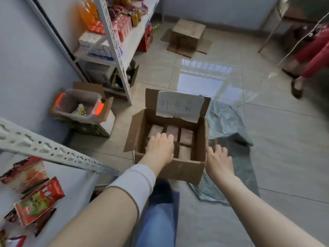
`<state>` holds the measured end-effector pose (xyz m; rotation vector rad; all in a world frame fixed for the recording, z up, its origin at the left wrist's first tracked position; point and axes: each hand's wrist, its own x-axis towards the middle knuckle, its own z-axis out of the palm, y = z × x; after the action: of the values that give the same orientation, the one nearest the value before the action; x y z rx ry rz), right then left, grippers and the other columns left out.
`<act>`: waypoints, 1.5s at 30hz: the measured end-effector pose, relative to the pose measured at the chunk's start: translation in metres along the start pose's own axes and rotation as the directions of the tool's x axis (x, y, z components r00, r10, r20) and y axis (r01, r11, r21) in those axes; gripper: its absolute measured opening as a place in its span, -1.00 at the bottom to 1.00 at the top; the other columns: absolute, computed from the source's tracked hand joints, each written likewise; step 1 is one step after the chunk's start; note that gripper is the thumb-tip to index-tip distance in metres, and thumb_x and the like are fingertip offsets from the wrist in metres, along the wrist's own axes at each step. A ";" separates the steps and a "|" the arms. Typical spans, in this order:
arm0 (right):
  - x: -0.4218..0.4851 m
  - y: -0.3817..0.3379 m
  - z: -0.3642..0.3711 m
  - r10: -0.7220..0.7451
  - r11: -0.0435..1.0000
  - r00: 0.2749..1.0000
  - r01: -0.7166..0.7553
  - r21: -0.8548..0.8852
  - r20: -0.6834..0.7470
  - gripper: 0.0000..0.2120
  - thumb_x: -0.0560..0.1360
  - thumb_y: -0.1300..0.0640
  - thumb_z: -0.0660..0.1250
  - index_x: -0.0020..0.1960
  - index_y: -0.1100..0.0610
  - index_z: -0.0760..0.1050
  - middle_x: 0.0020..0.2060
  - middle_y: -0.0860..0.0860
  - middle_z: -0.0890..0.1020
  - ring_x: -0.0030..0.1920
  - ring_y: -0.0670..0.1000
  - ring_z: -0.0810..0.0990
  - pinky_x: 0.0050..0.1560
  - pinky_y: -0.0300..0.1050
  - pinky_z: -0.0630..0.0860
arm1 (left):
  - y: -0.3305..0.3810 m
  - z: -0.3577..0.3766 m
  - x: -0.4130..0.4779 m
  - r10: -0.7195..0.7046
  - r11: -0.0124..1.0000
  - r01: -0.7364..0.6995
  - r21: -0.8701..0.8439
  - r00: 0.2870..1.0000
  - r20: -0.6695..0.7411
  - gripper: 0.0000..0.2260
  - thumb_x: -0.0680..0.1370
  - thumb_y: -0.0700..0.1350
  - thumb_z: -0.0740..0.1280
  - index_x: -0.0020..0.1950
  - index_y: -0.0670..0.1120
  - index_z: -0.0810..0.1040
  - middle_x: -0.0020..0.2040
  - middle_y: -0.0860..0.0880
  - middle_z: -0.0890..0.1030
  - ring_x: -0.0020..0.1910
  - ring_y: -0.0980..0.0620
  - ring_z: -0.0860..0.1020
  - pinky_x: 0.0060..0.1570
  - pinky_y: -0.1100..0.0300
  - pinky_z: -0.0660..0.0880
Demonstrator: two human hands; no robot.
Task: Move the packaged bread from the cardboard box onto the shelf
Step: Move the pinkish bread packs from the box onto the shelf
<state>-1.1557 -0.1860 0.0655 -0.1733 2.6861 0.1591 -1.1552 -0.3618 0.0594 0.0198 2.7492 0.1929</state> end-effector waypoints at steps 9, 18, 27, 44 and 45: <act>0.148 -0.012 0.109 0.099 0.967 0.940 -0.169 0.191 0.326 -0.69 0.55 0.17 0.16 0.28 0.12 0.28 0.20 0.10 0.37 0.22 0.13 0.35 0.13 -0.04 0.41 | -0.032 0.109 0.162 -0.003 0.996 0.033 -0.080 0.936 0.351 -0.60 0.50 0.02 0.30 0.26 -0.11 0.32 0.23 -0.14 0.45 0.22 -0.13 0.41 0.18 0.03 0.36; 0.273 -0.020 0.253 0.140 0.876 0.705 -0.416 0.245 0.695 -0.44 0.54 -0.03 0.25 0.36 0.33 0.25 0.29 0.23 0.37 0.29 0.16 0.37 0.28 -0.06 0.34 | -0.009 0.246 0.316 -0.093 0.852 0.318 -0.417 0.874 0.476 -0.53 0.52 -0.05 0.29 0.37 -0.16 0.26 0.29 -0.19 0.41 0.28 -0.17 0.41 0.26 -0.01 0.38; 0.298 -0.026 0.308 0.323 0.718 0.650 -0.641 0.269 0.687 -0.65 0.59 0.18 0.19 0.33 0.24 0.21 0.30 0.16 0.36 0.26 0.13 0.47 0.17 -0.06 0.44 | 0.038 0.284 0.389 -0.376 0.598 0.478 -0.643 0.876 0.301 -0.56 0.53 -0.13 0.29 0.33 -0.28 0.25 0.32 -0.25 0.34 0.31 -0.19 0.34 0.24 0.09 0.30; 0.279 0.000 0.272 0.135 0.474 0.527 -0.778 0.412 0.839 -0.46 0.34 -0.11 0.46 0.06 0.29 0.44 -0.18 0.05 0.54 -0.16 0.07 0.53 -0.14 -0.11 0.43 | 0.019 0.271 0.373 -0.350 0.456 0.445 -0.771 0.886 0.304 -0.61 0.38 -0.10 0.49 0.15 -0.13 0.50 0.08 -0.09 0.61 0.10 -0.05 0.55 -0.03 0.35 0.36; 0.277 0.001 0.268 0.133 0.447 0.527 -0.788 0.424 0.839 -0.44 0.32 -0.12 0.48 0.06 0.32 0.48 -0.13 0.10 0.60 -0.10 0.11 0.58 -0.12 -0.10 0.46 | 0.016 0.266 0.365 -0.330 0.431 0.414 -0.802 0.899 0.287 -0.67 0.37 -0.14 0.49 0.10 -0.11 0.52 0.05 -0.08 0.61 0.07 -0.02 0.55 -0.06 0.38 0.35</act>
<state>-1.2906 -0.1743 -0.2955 0.8604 1.6563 -0.6715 -1.3938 -0.2964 -0.3186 -0.8279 2.1732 1.3563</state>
